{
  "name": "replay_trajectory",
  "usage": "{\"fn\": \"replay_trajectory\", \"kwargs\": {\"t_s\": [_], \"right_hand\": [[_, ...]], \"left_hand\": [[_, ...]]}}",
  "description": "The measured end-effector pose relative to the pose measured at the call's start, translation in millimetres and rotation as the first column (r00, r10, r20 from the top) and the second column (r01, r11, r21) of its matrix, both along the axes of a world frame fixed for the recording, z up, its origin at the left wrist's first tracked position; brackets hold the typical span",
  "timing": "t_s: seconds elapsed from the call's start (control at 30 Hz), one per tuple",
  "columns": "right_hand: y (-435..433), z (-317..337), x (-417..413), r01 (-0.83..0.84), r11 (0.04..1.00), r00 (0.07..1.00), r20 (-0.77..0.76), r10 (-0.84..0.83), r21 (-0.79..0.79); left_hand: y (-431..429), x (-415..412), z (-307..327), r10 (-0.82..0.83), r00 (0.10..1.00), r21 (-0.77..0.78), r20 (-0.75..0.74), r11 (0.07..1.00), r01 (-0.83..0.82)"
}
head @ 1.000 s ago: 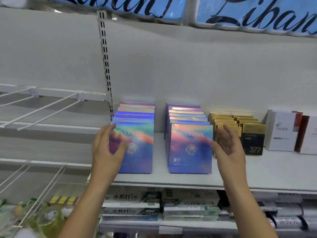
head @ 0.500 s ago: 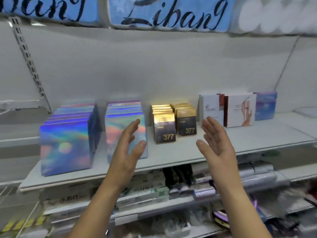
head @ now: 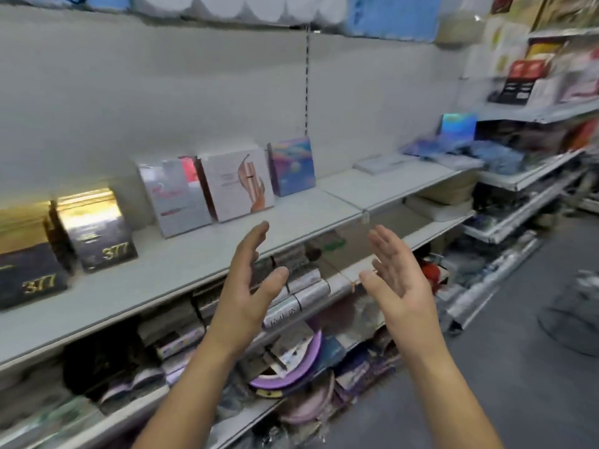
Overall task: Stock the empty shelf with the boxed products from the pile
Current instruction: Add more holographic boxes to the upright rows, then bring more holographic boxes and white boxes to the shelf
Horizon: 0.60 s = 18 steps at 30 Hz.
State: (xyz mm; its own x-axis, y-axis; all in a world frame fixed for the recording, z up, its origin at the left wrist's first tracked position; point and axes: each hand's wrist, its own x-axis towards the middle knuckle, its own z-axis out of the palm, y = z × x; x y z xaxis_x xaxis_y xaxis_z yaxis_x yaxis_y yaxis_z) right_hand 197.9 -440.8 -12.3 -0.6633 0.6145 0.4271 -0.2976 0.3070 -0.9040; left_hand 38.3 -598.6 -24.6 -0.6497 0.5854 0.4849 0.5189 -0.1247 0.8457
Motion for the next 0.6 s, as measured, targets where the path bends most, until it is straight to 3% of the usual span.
{"fn": "replay_trajectory", "kwargs": {"t_s": [0.6], "right_hand": [[312.9, -2.7, -52.2, 0.170, 0.985, 0.978, 0.123, -0.166, -0.019]], "left_hand": [[358.0, -56.8, -18.5, -0.214, 0.964, 0.034, 0.158, 0.977, 0.212]]}}
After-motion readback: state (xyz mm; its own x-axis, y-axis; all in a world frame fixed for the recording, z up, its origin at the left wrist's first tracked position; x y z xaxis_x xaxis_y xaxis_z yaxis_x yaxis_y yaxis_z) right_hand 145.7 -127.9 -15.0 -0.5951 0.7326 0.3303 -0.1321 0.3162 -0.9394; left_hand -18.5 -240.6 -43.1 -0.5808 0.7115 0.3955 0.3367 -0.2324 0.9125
